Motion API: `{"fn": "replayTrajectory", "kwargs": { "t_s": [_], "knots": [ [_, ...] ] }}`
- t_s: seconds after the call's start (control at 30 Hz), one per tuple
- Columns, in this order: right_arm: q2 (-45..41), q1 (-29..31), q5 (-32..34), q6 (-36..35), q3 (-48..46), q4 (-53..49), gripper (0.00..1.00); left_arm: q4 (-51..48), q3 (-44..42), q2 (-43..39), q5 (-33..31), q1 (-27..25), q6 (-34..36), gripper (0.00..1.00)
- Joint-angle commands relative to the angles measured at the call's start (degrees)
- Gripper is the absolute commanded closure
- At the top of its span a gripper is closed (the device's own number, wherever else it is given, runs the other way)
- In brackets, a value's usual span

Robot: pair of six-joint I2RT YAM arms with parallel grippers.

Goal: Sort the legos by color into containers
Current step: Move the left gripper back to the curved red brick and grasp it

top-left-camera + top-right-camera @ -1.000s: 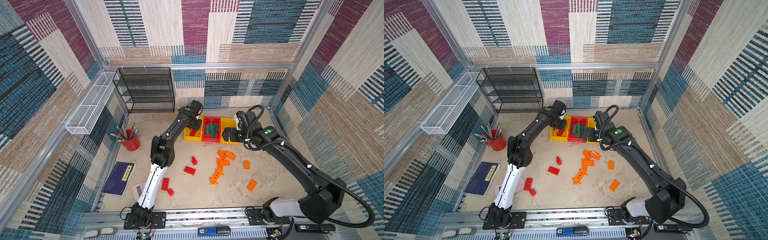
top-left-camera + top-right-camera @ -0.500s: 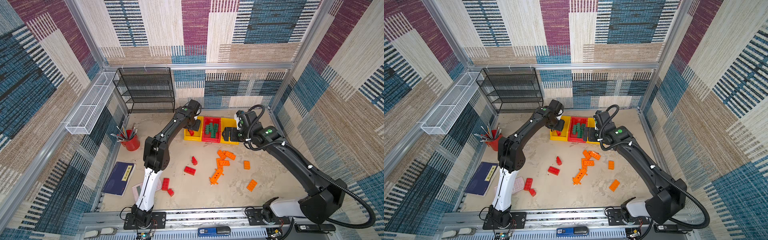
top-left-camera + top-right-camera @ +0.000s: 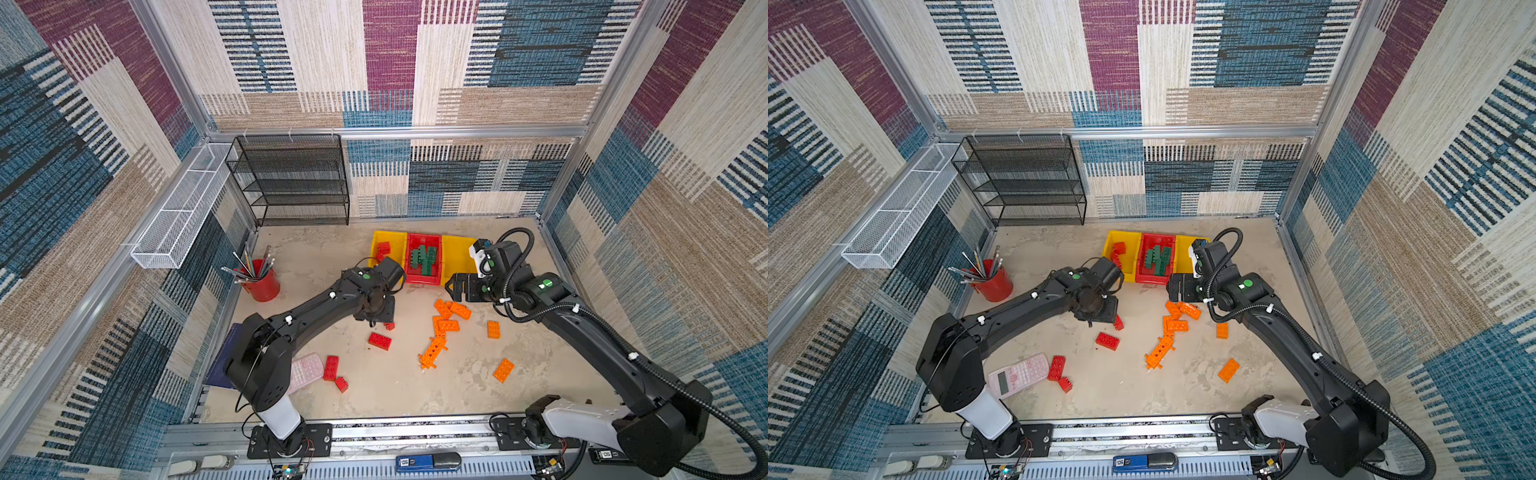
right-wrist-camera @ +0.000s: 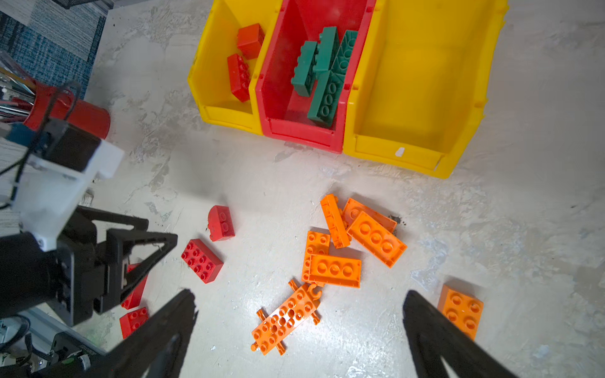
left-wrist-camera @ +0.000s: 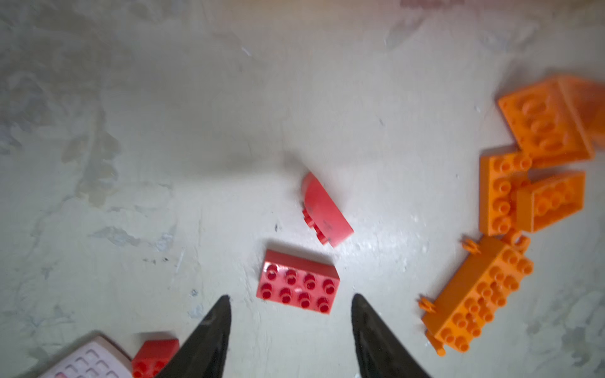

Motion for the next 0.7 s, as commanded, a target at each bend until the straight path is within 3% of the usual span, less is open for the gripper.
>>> {"fn": "replayTrajectory", "kwargs": {
  "t_s": [0.0,0.2,0.67],
  "knots": [
    [-1.08,-0.07,-1.53,-0.65,-0.32,2.31,0.0,4.0,-1.33,0.41,0.12,-1.82,-7.91,0.4],
    [-3.7,-0.01,-0.25,-1.03,-0.52,-0.37,0.0,8.17,-1.49,3.99,-0.91,-2.59,-11.2,0.39],
    [-10.75,-0.01,2.88,2.43,-1.37,-6.03,0.0,7.77,3.92,14.04,-1.83,-1.88,-11.17,0.45]
  ]
}}
